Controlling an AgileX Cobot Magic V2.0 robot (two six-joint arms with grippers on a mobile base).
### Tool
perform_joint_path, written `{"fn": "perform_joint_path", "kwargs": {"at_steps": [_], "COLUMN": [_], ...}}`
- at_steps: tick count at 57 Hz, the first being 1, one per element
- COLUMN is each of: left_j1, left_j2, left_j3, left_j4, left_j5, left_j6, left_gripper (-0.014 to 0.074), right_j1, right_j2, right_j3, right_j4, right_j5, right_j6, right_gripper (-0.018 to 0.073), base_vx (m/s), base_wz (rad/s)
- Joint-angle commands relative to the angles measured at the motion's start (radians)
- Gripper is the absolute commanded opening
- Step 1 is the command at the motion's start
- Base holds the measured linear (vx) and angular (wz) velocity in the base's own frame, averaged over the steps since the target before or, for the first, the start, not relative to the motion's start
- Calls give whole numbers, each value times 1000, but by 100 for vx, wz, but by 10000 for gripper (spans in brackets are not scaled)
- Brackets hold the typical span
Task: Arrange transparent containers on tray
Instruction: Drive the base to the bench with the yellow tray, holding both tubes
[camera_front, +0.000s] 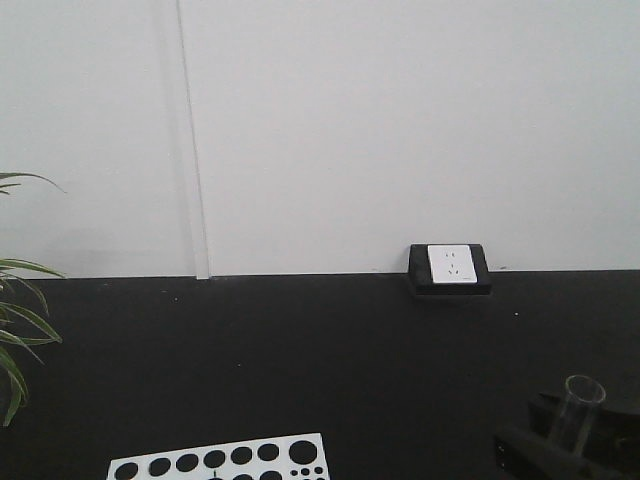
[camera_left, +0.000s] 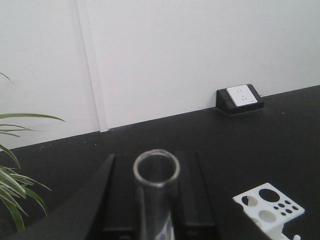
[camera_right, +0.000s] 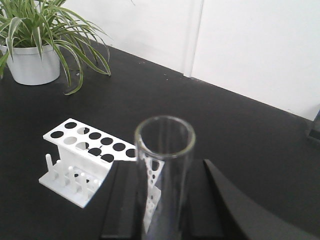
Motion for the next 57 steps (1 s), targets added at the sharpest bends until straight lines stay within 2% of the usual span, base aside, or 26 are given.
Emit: {"fn": "perform_joint_path", "kwargs": {"at_steps": [1,36,57], "left_j1": [-5,-5,-5], "left_j2": [3,3,3], "left_j3": [-35,-35,-35], "left_j4": [-2,-2,-2], "left_j5": [-82,-82,-82], "left_j6": [-2,-2,-2], "left_gripper": [69,69,69], "right_j1": [-3,-3,-3], "right_j2": [-7,-7,-7], "right_j3": [-28,-28,-28], "right_j4": [-19,-19,-19], "right_j5": [-83,-80,-80], "right_j6": [-5,-5,-5], "right_gripper": [-11,-11,-11], "base_vx": [0,-1,-14], "base_wz": [0,2,8]}}
